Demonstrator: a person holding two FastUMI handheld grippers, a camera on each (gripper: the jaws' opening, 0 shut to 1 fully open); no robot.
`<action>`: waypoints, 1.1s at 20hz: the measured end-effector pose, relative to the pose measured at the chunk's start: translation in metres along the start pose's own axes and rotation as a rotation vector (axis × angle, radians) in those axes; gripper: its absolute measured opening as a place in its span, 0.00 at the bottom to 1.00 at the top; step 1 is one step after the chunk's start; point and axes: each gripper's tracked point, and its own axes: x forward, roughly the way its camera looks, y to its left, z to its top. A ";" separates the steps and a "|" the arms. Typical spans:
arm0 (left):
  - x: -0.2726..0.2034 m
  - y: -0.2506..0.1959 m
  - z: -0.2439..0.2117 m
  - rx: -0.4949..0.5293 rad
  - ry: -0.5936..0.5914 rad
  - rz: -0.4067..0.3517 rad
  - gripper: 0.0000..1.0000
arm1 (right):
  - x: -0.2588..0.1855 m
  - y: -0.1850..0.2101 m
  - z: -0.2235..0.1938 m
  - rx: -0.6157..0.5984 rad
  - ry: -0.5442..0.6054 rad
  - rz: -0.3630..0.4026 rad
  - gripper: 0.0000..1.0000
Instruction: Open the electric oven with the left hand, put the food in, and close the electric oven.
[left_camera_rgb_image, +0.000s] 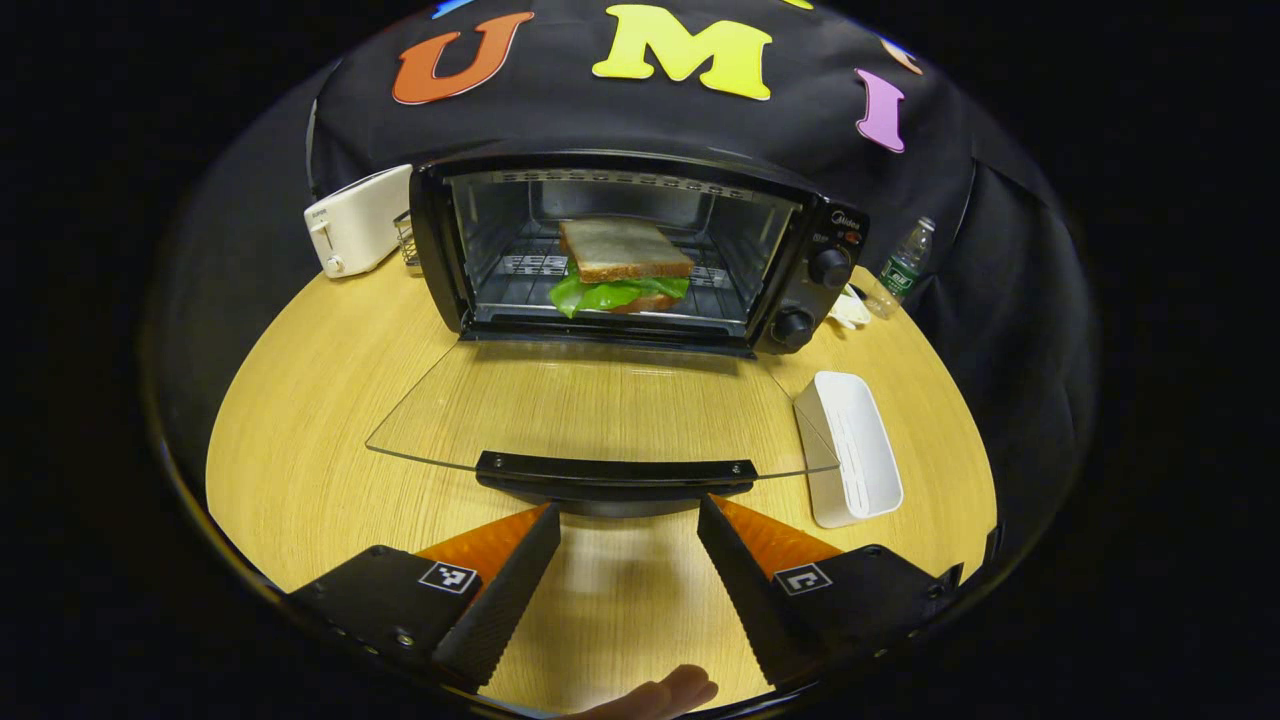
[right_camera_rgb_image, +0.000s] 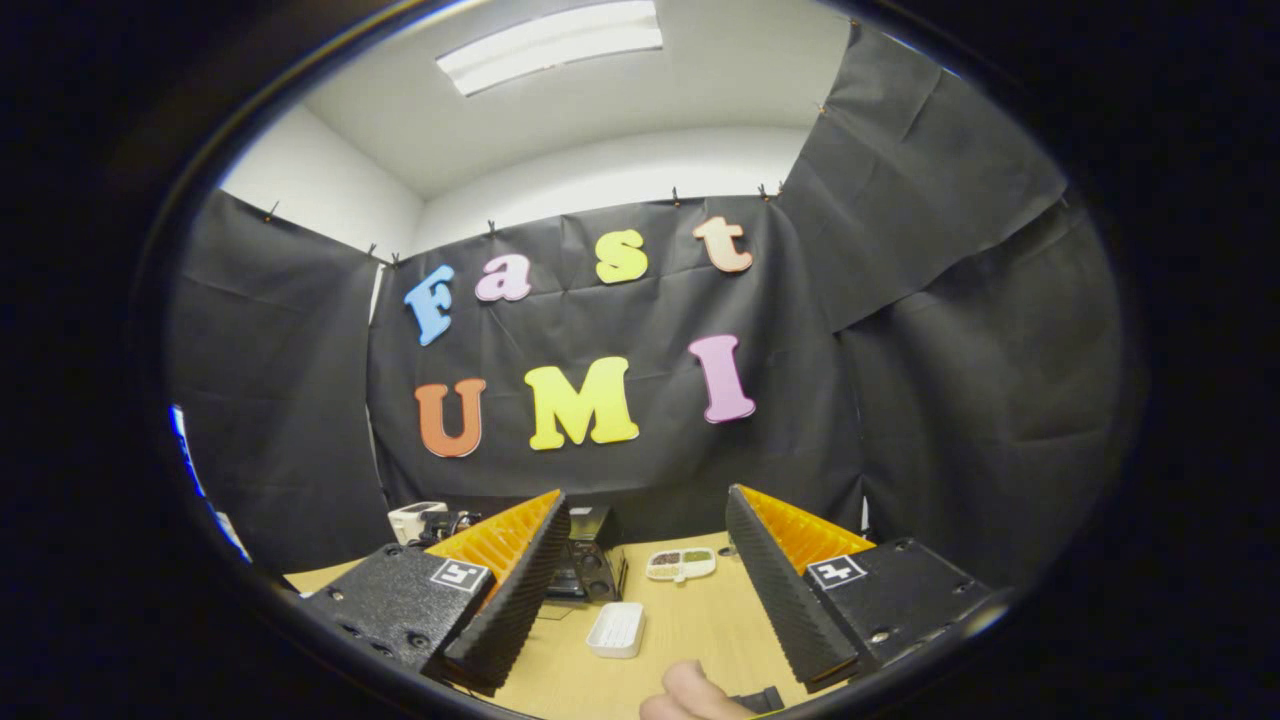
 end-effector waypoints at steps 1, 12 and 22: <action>-0.002 -0.001 0.004 0.007 -0.007 0.003 0.92 | 0.000 -0.001 -0.001 -0.003 0.000 0.002 0.95; -0.018 -0.004 0.091 0.140 -0.305 0.123 0.96 | 0.003 -0.007 -0.008 -0.005 0.015 -0.016 0.96; -0.017 -0.003 0.137 0.016 -0.461 -0.015 0.94 | 0.011 -0.021 -0.015 0.012 0.031 -0.038 0.96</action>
